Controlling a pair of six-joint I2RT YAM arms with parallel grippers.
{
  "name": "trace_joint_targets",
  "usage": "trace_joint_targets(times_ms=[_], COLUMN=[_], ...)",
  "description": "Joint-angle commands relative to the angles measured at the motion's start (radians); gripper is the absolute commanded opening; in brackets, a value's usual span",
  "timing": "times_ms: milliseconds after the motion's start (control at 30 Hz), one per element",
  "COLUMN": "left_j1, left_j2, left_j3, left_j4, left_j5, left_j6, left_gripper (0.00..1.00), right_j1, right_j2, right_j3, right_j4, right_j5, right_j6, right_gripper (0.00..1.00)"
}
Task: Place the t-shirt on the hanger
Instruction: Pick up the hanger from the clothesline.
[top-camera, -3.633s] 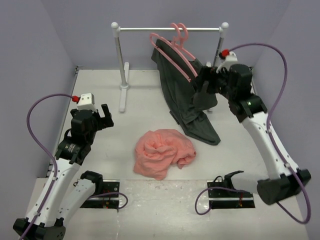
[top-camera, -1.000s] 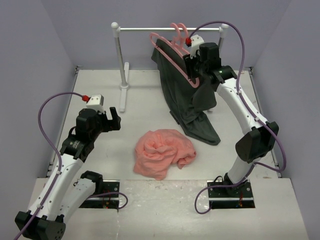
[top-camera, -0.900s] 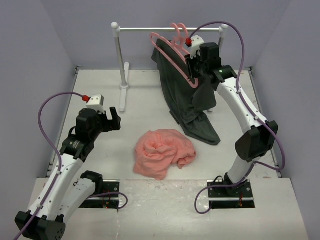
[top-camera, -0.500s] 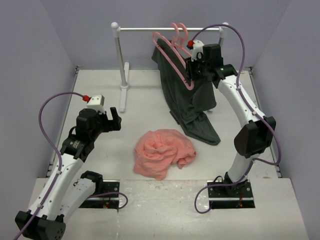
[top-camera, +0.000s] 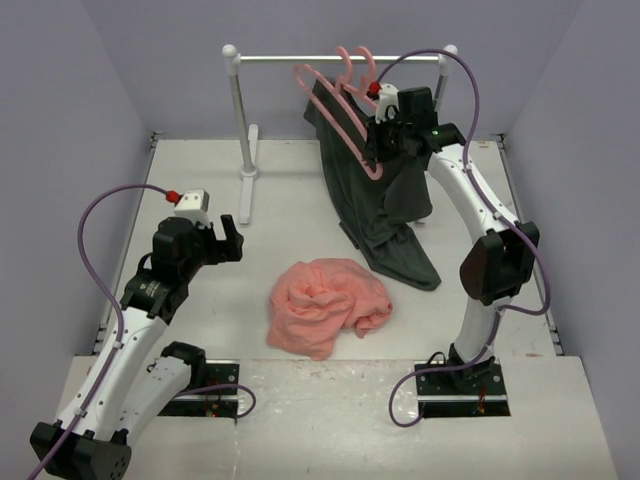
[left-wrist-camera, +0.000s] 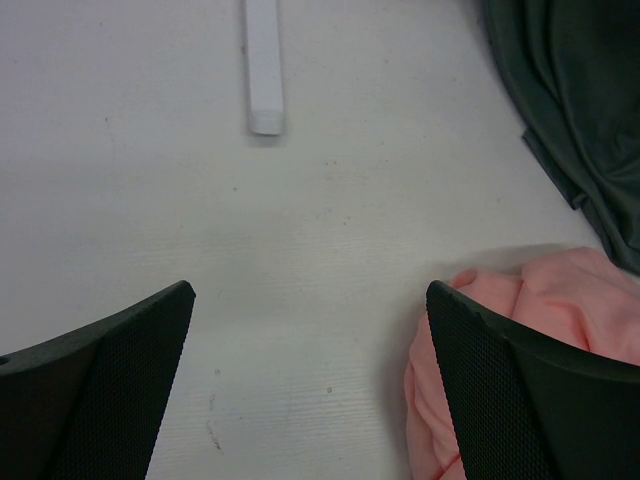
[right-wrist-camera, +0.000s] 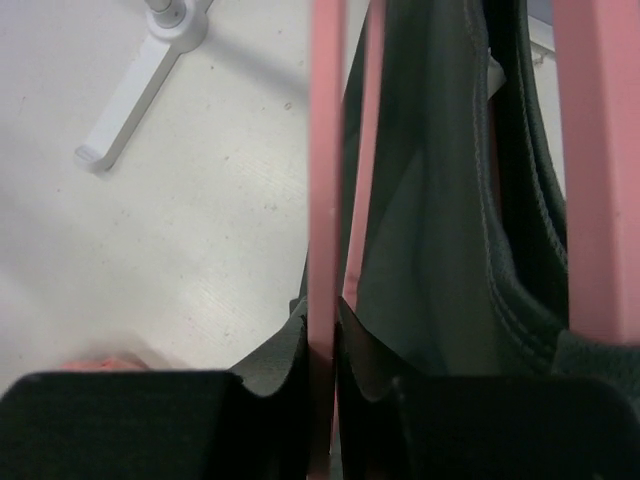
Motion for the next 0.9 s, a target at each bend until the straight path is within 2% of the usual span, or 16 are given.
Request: trace_joint_targets(times_ms=[0, 233, 433, 533, 633, 767, 833, 867], left_j1=[0.006, 0.006, 0.005, -0.013, -0.092, -0.254, -0.389, -0.408], left_j2=[-0.017, 0.009, 0.049, 0.091, 0.143, 0.223, 0.303, 0.331], left_j3=[-0.002, 0.016, 0.061, 0.076, 0.073, 0.067, 0.07, 0.07], left_j4=[0.042, 0.031, 0.037, 0.057, 0.087, 0.131, 0.147, 0.151], left_j5=[0.001, 0.011, 0.14, 0.198, 0.192, 0.106, 0.051, 0.046], left_j6=[0.023, 0.027, -0.019, -0.07, -0.118, -0.169, -0.178, -0.182], left_gripper=[1.0, 1.0, 1.0, 1.0, 1.0, 1.0, 0.99, 0.98], right_j1=[0.002, 0.002, 0.002, 0.002, 0.002, 0.009, 0.018, 0.019], right_j2=[0.014, -0.123, -0.205, -0.199, -0.238, -0.351, -0.485, -0.537], right_j3=[0.072, -0.009, -0.042, -0.018, -0.059, -0.185, -0.367, -0.414], right_j4=[-0.008, 0.089, 0.142, 0.097, 0.034, -0.02, 0.015, 0.035], right_j5=[-0.02, 0.015, 0.015, 0.009, -0.03, -0.091, -0.072, -0.057], right_j6=[0.017, 0.105, 0.126, 0.121, 0.125, 0.143, 0.161, 0.174], right_gripper=[0.01, 0.0, 0.0, 0.0, 0.0, 0.0, 0.0, 0.0])
